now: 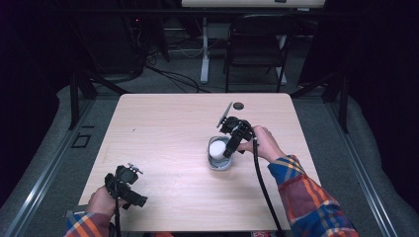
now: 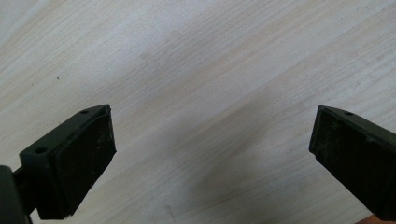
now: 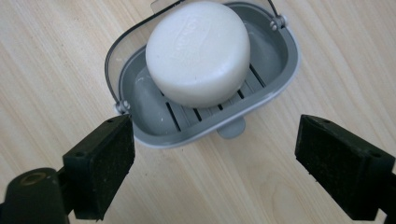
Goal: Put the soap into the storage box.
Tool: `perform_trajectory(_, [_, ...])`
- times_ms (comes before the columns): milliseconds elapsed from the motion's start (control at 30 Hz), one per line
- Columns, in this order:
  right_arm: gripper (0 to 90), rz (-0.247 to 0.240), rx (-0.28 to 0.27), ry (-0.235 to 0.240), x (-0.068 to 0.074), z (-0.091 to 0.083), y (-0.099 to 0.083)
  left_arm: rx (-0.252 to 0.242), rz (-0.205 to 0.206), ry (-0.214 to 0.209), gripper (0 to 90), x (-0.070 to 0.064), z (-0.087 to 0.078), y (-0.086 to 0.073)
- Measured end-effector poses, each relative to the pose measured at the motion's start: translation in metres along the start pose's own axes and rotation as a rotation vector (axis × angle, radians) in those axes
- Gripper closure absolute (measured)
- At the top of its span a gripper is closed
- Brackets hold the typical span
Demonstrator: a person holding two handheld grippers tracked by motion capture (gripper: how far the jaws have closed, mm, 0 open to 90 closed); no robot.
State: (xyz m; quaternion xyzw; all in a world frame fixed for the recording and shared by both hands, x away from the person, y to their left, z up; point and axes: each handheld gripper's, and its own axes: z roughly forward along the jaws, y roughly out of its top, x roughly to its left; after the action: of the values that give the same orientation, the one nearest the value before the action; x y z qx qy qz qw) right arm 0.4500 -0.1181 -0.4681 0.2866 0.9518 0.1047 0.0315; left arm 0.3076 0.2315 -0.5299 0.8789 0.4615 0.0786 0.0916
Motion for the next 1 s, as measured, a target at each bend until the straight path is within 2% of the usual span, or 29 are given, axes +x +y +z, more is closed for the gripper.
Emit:
perform_trajectory(233, [8.8,0.018,-0.029,-0.015,0.0,-0.015,-0.02,0.0,0.0,-0.001,0.0,0.0,0.0,0.0])
perform_trajectory(400, [8.2,0.028,-0.035,-0.033,0.0,-0.02,-0.037,0.0,-0.001,0.0,0.0,0.0,0.0,0.0])
perform_trajectory(500, [7.6,0.025,-0.02,-0.044,0.0,-0.022,-0.048,0.002,0.002,0.0,0.0,0.0,0.0,0.0])
perform_trajectory(767, [5.4,0.075,0.002,-0.058,-0.003,-0.016,-0.081,0.002,0.004,0.0,0.0,0.0,0.0,0.001])
perform_trajectory(1000, [5.2,0.095,0.043,-0.064,0.0,-0.003,-0.112,0.001,0.004,0.0,0.0,0.0,0.0,0.001])
